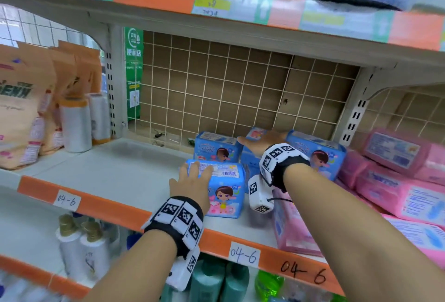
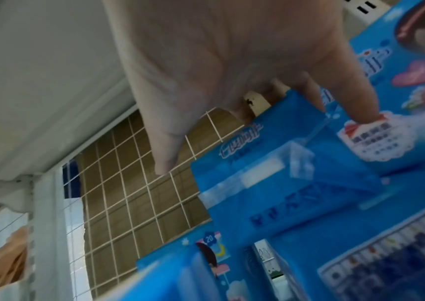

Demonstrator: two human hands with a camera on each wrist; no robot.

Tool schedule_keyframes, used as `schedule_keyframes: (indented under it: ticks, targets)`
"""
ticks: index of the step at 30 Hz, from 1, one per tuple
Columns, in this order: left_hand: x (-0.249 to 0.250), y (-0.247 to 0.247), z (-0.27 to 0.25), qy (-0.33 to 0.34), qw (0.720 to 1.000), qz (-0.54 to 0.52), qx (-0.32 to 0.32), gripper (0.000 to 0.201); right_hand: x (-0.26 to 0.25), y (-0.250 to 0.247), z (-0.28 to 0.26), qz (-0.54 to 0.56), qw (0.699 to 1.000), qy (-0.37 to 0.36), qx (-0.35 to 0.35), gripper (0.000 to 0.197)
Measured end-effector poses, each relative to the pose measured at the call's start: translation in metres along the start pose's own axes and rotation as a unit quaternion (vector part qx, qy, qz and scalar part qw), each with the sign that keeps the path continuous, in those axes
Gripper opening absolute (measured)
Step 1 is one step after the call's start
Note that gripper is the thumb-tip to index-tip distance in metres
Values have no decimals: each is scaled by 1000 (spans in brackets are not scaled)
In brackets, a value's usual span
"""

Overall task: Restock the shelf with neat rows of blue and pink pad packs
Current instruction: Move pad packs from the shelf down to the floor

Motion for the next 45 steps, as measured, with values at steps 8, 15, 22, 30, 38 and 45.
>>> schedule_keyframes:
  ticks: [8,15,22,30,38,45]
  targets:
    - [-1,6,1,-4,999,12,-31,73,6,-3,8,-15,999,21,26,102]
    - [-1,4,-1,6,997,-2,-77,91,25,-49,-34,316,942,-92,69,53]
    - [11,-52,-20,14,994,-90,57,108,58,-70,-126,464,862,-192,64,10]
    - [99,-105,-102,331,920,-47,207,102,65,-50,-190,383,893,-235,31,22]
    - [89,-81,-83,291,952,-85,-46,95,51,-32,-203,220,930,-286,-67,72]
    - [83,-75,-71,285,942,-133,-116,95,31,-18,-197,168,926,-332,-57,85]
Point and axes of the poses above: each hand's wrist, its own z-axis towards the middle knuckle, its own y-axis out of the palm, x = y × z, the point moved 9 cm from there along z, towards the middle knuckle, and after that the axes turned 2 degrees about -y, right-handed, at the moved point
